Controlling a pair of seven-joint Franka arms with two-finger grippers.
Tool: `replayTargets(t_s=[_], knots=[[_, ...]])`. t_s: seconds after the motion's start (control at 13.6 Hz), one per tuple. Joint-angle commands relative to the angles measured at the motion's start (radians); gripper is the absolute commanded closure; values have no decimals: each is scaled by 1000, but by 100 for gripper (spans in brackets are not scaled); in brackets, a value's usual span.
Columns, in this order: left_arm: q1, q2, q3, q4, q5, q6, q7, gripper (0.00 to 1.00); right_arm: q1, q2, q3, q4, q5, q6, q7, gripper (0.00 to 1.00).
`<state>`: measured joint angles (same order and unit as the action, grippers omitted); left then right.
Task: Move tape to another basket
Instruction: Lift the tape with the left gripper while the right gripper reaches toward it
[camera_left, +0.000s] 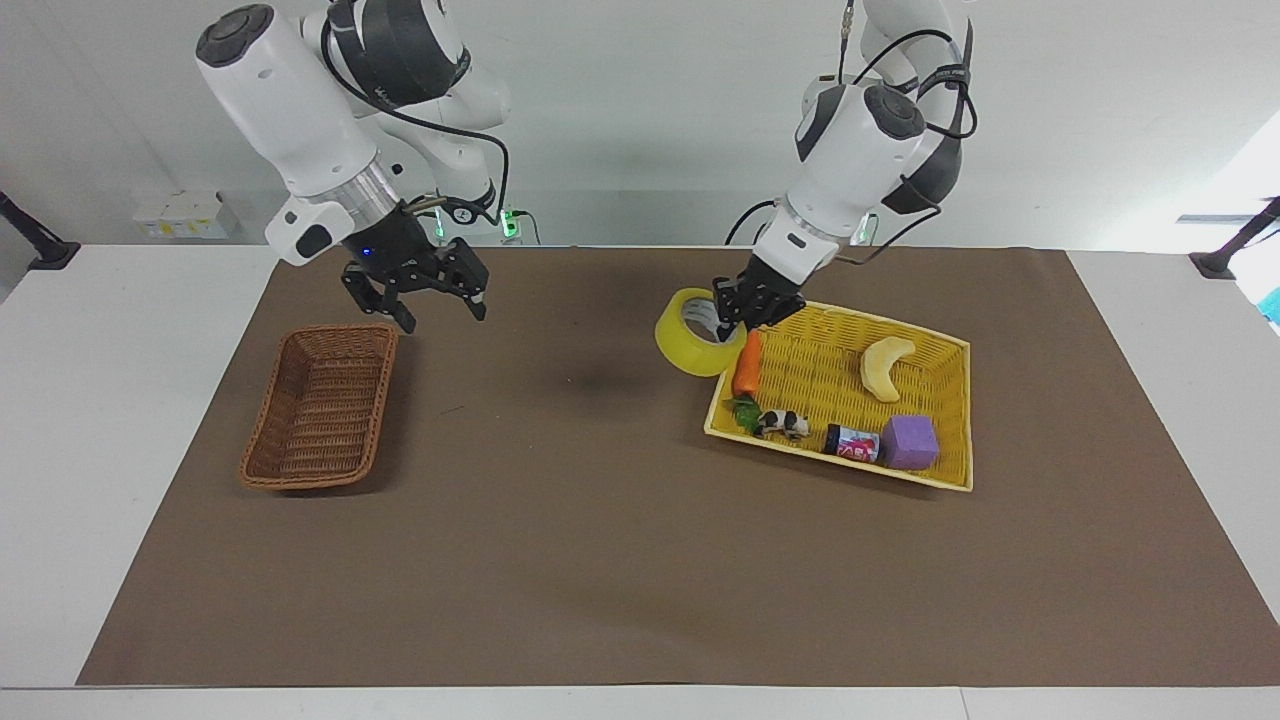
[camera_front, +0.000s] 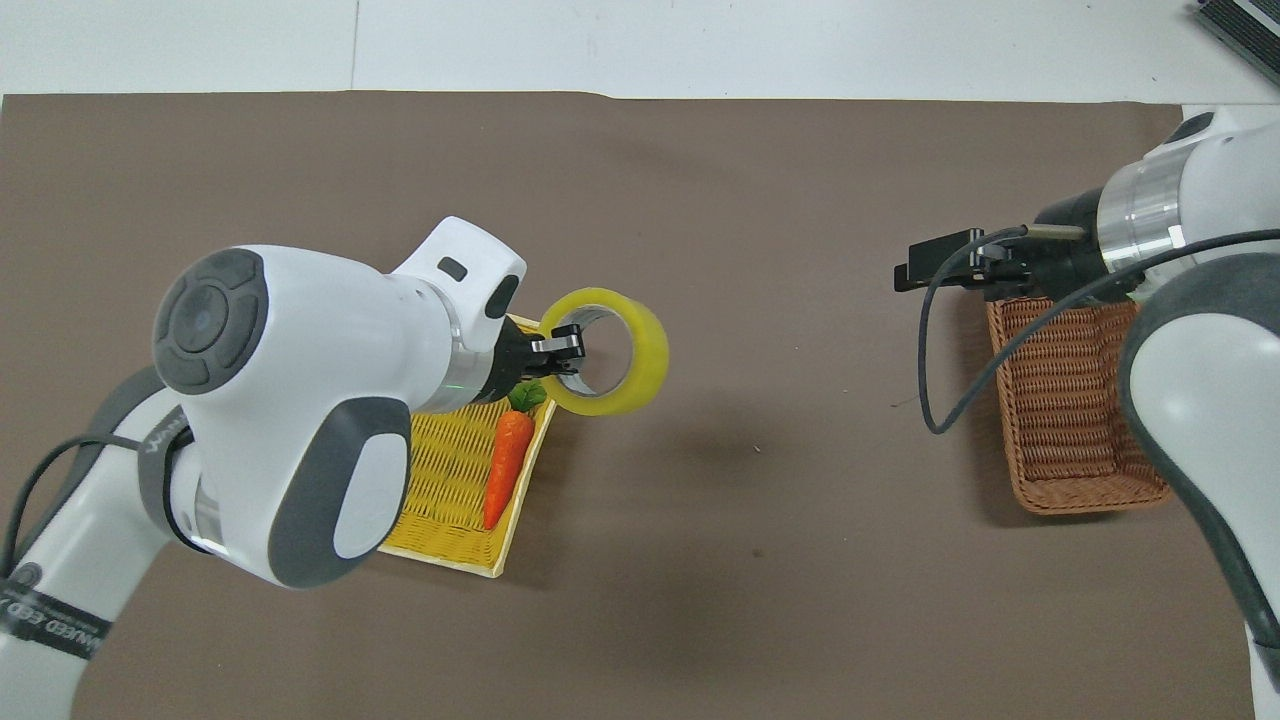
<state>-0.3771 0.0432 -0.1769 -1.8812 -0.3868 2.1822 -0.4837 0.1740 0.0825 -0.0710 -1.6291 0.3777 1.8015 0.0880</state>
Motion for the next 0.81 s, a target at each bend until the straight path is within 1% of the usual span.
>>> replayTargets(t_s=[0.0, 0.07, 0.15, 0.29, 0.44, 0.59, 0.73], knots=[[-81, 6, 17, 11, -50, 66, -13, 100, -10, -17, 0, -46, 171, -8, -20, 0], [-109, 6, 17, 11, -52, 79, -12, 100, -10, -16, 0, -66, 237, 1, -22, 0], [-127, 9, 17, 14, -50, 94, -7, 100, -8, -16, 0, -68, 271, 6, -22, 0], [-169, 52, 17, 22, -50, 201, -16, 100, -7, -20, 0, -77, 315, 0, -34, 0], [-186, 73, 13, 28, -63, 255, -16, 100, 2, -32, 2, -116, 325, -8, -117, 0], [-186, 87, -1, 54, -107, 294, -16, 100, 15, -38, 2, -132, 326, -7, -136, 0], [-186, 89, -19, 57, -110, 304, -16, 100, 15, -41, 2, -141, 334, -8, -148, 0]])
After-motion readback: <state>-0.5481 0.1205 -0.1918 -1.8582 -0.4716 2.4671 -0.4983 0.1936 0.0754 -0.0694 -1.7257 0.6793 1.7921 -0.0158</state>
